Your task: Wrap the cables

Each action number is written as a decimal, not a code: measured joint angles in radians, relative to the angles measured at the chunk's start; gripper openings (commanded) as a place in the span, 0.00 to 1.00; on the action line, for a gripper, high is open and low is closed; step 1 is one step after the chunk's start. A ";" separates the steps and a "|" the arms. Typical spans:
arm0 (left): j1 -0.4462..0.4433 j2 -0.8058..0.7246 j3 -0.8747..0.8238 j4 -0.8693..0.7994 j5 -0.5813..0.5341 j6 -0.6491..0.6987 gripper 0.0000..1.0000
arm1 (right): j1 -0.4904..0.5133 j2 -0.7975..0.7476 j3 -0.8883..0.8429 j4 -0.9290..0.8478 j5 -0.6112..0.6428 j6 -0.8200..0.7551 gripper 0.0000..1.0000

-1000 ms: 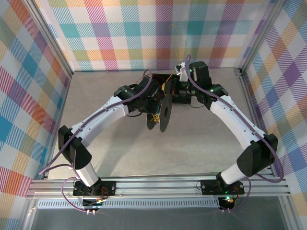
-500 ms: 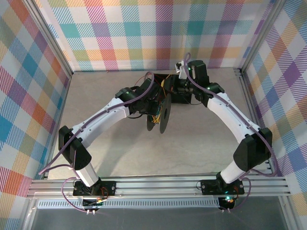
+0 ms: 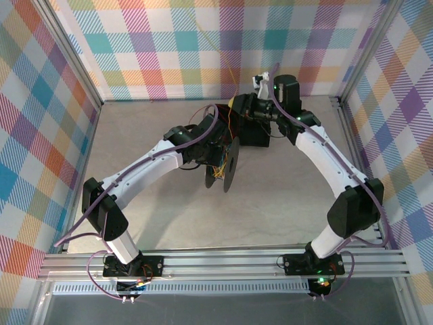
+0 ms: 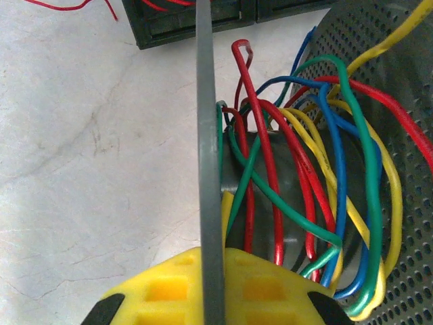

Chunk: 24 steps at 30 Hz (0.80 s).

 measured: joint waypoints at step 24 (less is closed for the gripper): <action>0.007 -0.010 -0.025 -0.009 0.002 -0.001 0.00 | -0.029 0.050 -0.032 0.160 -0.106 0.067 0.00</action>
